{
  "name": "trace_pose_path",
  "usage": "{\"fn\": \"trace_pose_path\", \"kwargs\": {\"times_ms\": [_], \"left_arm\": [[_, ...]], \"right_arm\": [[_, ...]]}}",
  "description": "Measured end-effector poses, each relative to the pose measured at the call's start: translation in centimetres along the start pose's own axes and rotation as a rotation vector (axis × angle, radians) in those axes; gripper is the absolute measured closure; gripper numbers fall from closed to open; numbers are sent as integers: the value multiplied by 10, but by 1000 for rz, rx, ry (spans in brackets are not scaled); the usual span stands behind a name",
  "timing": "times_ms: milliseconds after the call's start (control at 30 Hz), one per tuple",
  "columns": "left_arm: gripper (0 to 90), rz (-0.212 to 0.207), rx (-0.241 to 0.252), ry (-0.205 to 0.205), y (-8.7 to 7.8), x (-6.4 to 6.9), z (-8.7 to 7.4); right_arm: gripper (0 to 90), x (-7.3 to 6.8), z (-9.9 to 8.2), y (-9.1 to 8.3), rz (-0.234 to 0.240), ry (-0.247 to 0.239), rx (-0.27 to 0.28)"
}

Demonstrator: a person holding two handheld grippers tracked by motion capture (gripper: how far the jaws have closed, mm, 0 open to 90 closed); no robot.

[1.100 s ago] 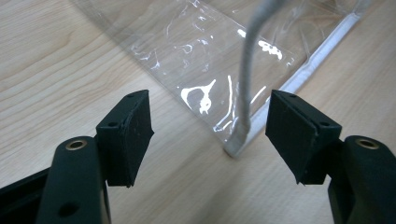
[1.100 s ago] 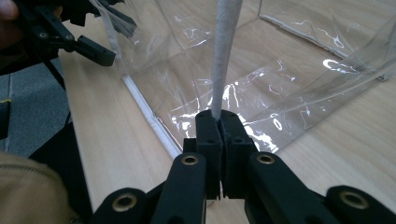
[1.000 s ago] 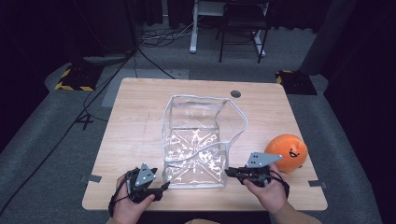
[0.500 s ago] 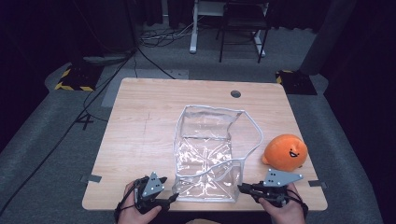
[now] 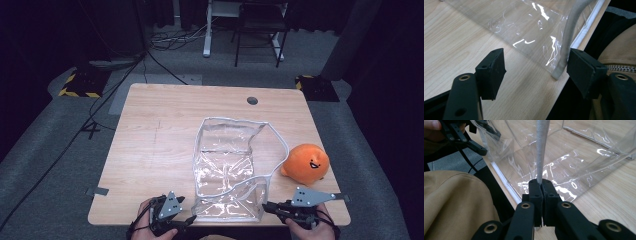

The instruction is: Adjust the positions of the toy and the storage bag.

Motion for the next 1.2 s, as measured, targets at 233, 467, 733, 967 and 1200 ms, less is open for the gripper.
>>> {"fn": "trace_pose_path", "kwargs": {"times_ms": [233, 467, 733, 967, 1200], "left_arm": [[311, -3, 1, -4, -3, 1, 0], [307, 21, 14, -13, -10, -1, -1], [306, 27, -9, -36, -24, -7, -4], [301, 46, -45, -68, -30, -21, -9], [297, 111, -39, -94, -33, -40, -12]], "right_arm": [[873, 0, 0, -1, -1, -4, -6], [770, 1, 1, -8, -8, 4, -9], [721, 7, 3, -19, -40, 12, 2], [704, 13, 9, -26, -76, 9, 0], [695, 17, 23, -37, -113, -10, 6]]}}
Point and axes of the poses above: each handheld gripper's, and its own axes: y roughly forward along the jaws, z roughly out of its top, x roughly to its right, the point moved 2 cm from there along y, roughly forward along the jaws, and after that the axes turned 2 degrees about z, right-handed, at the moved point
